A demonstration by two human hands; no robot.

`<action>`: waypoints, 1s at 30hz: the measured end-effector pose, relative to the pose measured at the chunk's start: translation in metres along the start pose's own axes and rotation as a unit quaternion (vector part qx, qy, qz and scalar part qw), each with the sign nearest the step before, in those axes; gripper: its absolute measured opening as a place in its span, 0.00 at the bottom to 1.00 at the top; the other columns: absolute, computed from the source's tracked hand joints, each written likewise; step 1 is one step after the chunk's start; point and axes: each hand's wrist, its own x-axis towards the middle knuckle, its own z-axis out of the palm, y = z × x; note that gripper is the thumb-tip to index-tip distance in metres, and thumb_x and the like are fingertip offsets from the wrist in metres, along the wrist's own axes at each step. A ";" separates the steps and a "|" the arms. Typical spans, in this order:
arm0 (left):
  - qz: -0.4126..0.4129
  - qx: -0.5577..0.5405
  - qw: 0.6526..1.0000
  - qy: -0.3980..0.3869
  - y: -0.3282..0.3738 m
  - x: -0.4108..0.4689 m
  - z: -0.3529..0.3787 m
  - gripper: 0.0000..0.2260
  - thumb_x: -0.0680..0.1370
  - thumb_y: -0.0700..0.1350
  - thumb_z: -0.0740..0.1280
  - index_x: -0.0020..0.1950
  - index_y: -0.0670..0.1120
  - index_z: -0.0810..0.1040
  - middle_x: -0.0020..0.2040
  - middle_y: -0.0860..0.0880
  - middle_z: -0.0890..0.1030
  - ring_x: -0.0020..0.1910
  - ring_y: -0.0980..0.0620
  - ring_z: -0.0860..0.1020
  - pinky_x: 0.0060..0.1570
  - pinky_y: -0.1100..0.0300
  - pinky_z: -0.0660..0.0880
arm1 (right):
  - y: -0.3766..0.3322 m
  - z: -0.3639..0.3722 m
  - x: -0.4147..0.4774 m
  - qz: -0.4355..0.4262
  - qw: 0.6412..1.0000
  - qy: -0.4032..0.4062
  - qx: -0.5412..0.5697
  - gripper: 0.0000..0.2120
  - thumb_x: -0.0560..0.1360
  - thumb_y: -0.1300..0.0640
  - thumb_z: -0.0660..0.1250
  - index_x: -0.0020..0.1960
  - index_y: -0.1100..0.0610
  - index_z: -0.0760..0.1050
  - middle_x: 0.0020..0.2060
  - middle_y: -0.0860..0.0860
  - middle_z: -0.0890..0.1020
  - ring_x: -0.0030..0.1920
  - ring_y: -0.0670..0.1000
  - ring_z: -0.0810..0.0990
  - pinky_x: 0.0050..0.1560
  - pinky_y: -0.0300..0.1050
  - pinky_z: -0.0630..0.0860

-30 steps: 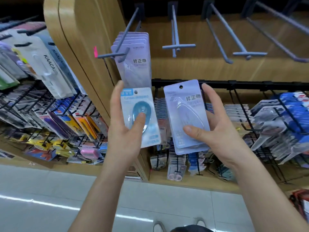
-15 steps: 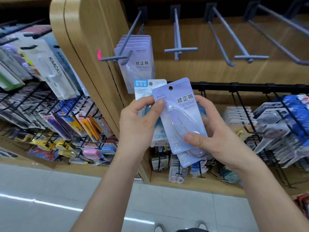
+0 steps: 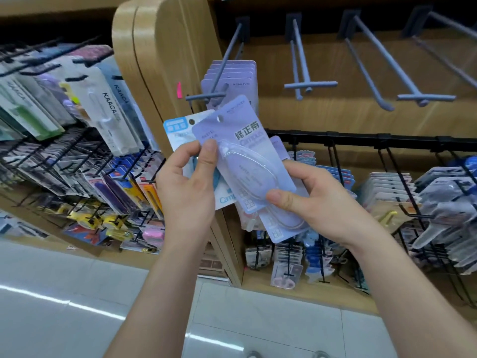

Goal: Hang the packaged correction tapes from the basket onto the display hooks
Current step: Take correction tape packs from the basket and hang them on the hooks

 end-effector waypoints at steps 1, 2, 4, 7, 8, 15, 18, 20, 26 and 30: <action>0.000 0.008 1.000 0.004 0.000 0.002 -0.002 0.08 0.79 0.47 0.69 0.40 0.51 0.81 0.39 0.54 0.82 0.39 0.56 0.80 0.38 0.56 0.80 | -0.001 0.003 0.003 -0.006 1.000 0.003 0.000 0.13 0.72 0.51 0.71 0.57 0.46 0.80 0.53 0.44 0.85 0.55 0.46 0.83 0.57 0.43 0.79; -0.002 0.012 1.000 0.004 0.000 0.005 -0.003 0.08 0.79 0.48 0.69 0.40 0.51 0.82 0.40 0.54 0.82 0.40 0.55 0.80 0.41 0.53 0.81 | -0.002 0.006 0.006 -0.011 1.000 0.007 0.000 0.14 0.72 0.51 0.70 0.57 0.46 0.80 0.52 0.43 0.85 0.55 0.45 0.83 0.57 0.42 0.79; -0.002 0.014 1.000 -0.003 0.003 0.007 -0.005 0.09 0.79 0.49 0.68 0.41 0.50 0.83 0.41 0.53 0.83 0.42 0.53 0.80 0.44 0.49 0.80 | -0.002 0.009 0.009 -0.013 1.000 0.019 0.011 0.14 0.71 0.51 0.69 0.57 0.48 0.80 0.52 0.45 0.85 0.54 0.45 0.83 0.56 0.41 0.79; 0.013 0.074 0.997 -0.026 0.006 0.008 -0.009 0.09 0.80 0.50 0.68 0.41 0.52 0.83 0.40 0.57 0.83 0.41 0.60 0.79 0.43 0.59 0.79 | -0.003 0.013 0.011 -0.007 0.999 0.038 0.016 0.13 0.72 0.49 0.68 0.56 0.49 0.81 0.53 0.46 0.86 0.55 0.47 0.83 0.58 0.46 0.79; 0.013 0.095 0.995 -0.033 0.007 0.007 -0.010 0.08 0.80 0.49 0.68 0.42 0.53 0.83 0.39 0.59 0.83 0.39 0.64 0.78 0.40 0.65 0.77 | -0.003 0.015 0.011 -0.005 0.999 0.044 0.009 0.13 0.72 0.48 0.68 0.56 0.48 0.81 0.53 0.45 0.86 0.55 0.48 0.83 0.60 0.49 0.78; 0.000 0.168 0.985 -0.029 0.002 -0.012 -0.036 0.04 0.77 0.49 0.71 0.44 0.59 0.82 0.52 0.50 0.82 0.44 0.62 0.81 0.37 0.69 0.77 | -0.004 0.027 0.009 0.020 0.996 0.079 0.025 0.15 0.72 0.48 0.68 0.57 0.51 0.82 0.53 0.47 0.86 0.54 0.49 0.85 0.59 0.56 0.80; 0.018 0.198 0.979 -0.039 0.001 -0.018 -0.039 0.04 0.76 0.51 0.71 0.44 0.63 0.81 0.54 0.53 0.80 0.48 0.61 0.81 0.44 0.62 0.80 | -0.005 0.034 0.012 0.020 0.995 0.086 0.043 0.10 0.74 0.50 0.68 0.53 0.49 0.82 0.48 0.47 0.87 0.49 0.48 0.86 0.52 0.48 0.82; 0.058 0.217 0.974 -0.022 0.002 -0.021 -0.037 0.08 0.76 0.49 0.71 0.46 0.64 0.80 0.53 0.58 0.77 0.50 0.63 0.79 0.45 0.67 0.78 | -0.009 0.039 0.021 0.029 0.992 0.114 0.048 0.06 0.77 0.53 0.68 0.51 0.51 0.82 0.45 0.48 0.87 0.46 0.49 0.86 0.45 0.43 0.83; 0.092 0.188 0.978 -0.017 -0.002 -0.020 -0.034 0.13 0.78 0.39 0.69 0.50 0.59 0.81 0.54 0.57 0.75 0.53 0.64 0.78 0.45 0.72 0.76 | -0.004 0.044 0.060 0.042 0.976 0.210 -0.033 0.10 0.79 0.49 0.68 0.44 0.54 0.82 0.38 0.51 0.84 0.34 0.43 0.78 0.36 0.38 0.73; 0.057 0.172 0.983 -0.030 -0.008 -0.017 -0.036 0.14 0.79 0.38 0.68 0.49 0.59 0.82 0.55 0.58 0.76 0.52 0.67 0.77 0.46 0.70 0.77 | 0.017 0.032 0.054 0.093 0.969 0.211 -0.089 0.10 0.77 0.52 0.70 0.57 0.54 0.81 0.53 0.49 0.84 0.54 0.48 0.80 0.49 0.38 0.75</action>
